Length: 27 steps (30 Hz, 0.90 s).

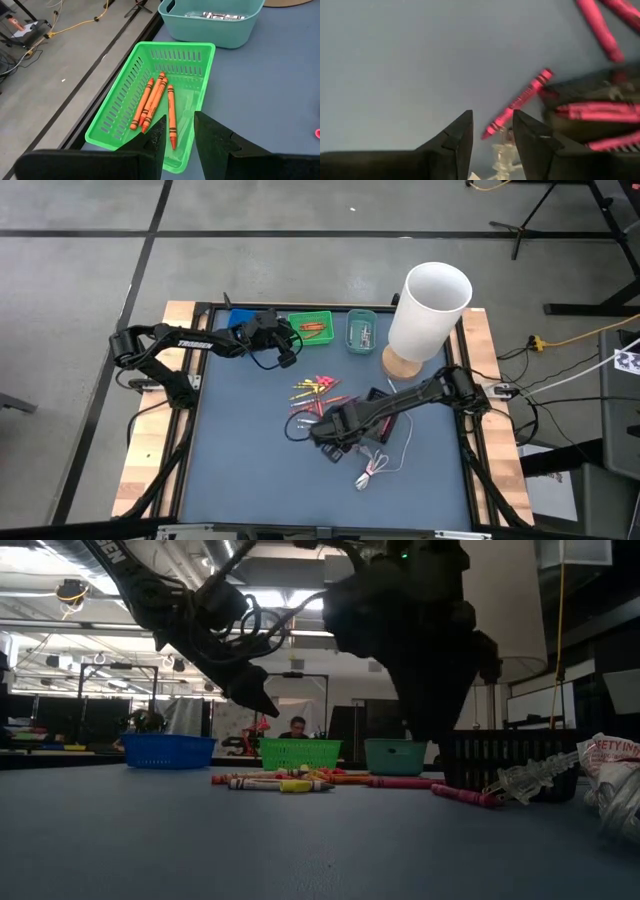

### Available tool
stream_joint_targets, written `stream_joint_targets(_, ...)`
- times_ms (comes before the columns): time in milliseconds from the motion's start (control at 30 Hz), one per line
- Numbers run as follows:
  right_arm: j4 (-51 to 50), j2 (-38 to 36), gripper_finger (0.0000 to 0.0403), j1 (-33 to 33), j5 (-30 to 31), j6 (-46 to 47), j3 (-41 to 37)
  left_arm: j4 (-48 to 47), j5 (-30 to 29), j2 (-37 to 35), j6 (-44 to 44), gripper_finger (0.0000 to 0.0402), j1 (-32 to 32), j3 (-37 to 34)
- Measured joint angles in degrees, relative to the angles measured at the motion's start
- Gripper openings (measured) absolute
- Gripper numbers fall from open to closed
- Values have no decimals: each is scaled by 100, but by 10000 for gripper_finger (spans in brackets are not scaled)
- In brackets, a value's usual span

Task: Sort crayons
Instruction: Put the red crayon into the black bin

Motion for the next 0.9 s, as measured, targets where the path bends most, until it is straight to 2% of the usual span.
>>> stream_joint_targets(233, -9, 120, 137, 201, 102, 710, 7, 2, 0, 0, -5, 84, 0, 0)
stream_joint_targets(533, -227, 437, 137, 301, 88, 734, 6, 0, 0, 0, -6, 84, 0, 0)
stream_joint_targets(900, -278, 480, 137, 289, 349, 731, 2, 0, 0, 0, -6, 84, 0, 0)
